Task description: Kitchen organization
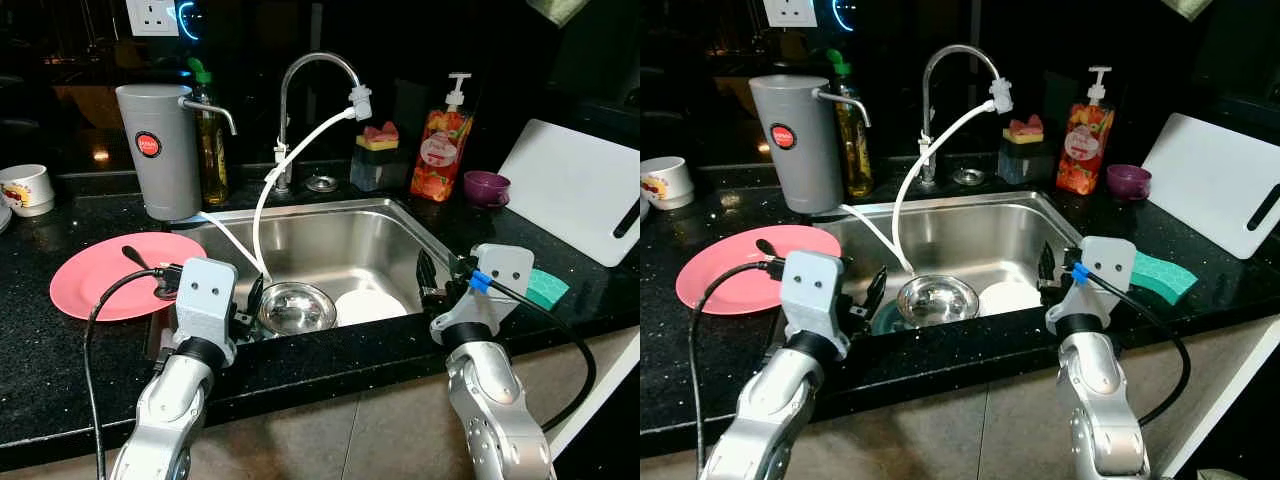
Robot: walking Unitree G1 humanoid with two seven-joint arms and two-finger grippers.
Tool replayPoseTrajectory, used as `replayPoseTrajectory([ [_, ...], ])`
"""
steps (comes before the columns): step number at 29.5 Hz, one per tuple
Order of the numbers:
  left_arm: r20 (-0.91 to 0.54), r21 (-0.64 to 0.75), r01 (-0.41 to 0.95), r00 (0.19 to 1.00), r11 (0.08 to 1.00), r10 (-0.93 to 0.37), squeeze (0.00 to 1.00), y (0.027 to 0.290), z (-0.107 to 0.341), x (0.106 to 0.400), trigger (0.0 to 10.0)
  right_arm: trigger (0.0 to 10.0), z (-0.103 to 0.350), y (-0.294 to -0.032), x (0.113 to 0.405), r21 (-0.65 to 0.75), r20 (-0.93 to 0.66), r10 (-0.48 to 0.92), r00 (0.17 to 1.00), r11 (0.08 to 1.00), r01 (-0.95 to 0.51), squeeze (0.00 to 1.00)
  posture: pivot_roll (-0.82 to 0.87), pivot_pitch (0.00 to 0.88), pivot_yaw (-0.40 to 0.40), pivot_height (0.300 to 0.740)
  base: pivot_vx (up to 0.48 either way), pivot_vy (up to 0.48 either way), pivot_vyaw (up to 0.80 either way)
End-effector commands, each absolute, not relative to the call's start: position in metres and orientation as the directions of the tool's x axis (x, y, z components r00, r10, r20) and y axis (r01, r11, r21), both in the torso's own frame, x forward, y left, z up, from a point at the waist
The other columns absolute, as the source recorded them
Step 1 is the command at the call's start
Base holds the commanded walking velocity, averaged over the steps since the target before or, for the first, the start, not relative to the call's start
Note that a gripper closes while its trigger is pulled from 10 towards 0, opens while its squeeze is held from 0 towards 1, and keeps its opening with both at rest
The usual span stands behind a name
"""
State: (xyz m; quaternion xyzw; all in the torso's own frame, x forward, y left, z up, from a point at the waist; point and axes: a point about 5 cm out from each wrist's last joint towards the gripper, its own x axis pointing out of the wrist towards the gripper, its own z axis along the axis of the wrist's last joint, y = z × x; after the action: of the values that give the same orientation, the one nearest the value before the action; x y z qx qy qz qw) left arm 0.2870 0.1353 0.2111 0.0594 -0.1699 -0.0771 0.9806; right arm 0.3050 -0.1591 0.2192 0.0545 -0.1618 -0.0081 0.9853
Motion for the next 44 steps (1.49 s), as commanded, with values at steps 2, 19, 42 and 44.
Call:
replayPoseTrajectory([
  [2, 0.323, 0.143, 0.137, 0.930, 0.980, -0.177, 0.00, 0.1332, 0.2094, 0.2876, 10.0, 10.0, 0.2225, -0.1606, 0.3049, 0.110, 0.329, -0.040, 0.944, 0.994, 0.003, 0.00, 0.10, 0.036, -0.056, 0.740, 0.000, 0.000, 0.00],
  [19, 0.323, 0.145, 0.136, 0.930, 0.980, -0.177, 0.00, 0.1333, 0.2101, 0.2874, 10.0, 10.0, 0.2224, -0.1605, 0.3049, 0.113, 0.328, -0.040, 0.944, 0.994, 0.003, 0.00, 0.10, 0.042, -0.054, 0.740, 0.000, 0.000, 0.00],
  [42, 0.323, 0.146, 0.139, 0.929, 0.979, -0.180, 0.00, 0.1333, 0.2106, 0.2880, 10.0, 10.0, 0.2223, -0.1600, 0.3051, 0.117, 0.329, -0.045, 0.943, 0.993, 0.007, 0.00, 0.10, 0.040, -0.049, 0.740, 0.000, 0.000, 0.00],
  [44, 0.323, 0.146, 0.139, 0.929, 0.979, -0.180, 0.00, 0.1334, 0.2106, 0.2880, 10.0, 10.0, 0.2222, -0.1599, 0.3050, 0.117, 0.329, -0.045, 0.943, 0.993, 0.006, 0.00, 0.10, 0.040, -0.049, 0.740, 0.000, 0.000, 0.00],
])
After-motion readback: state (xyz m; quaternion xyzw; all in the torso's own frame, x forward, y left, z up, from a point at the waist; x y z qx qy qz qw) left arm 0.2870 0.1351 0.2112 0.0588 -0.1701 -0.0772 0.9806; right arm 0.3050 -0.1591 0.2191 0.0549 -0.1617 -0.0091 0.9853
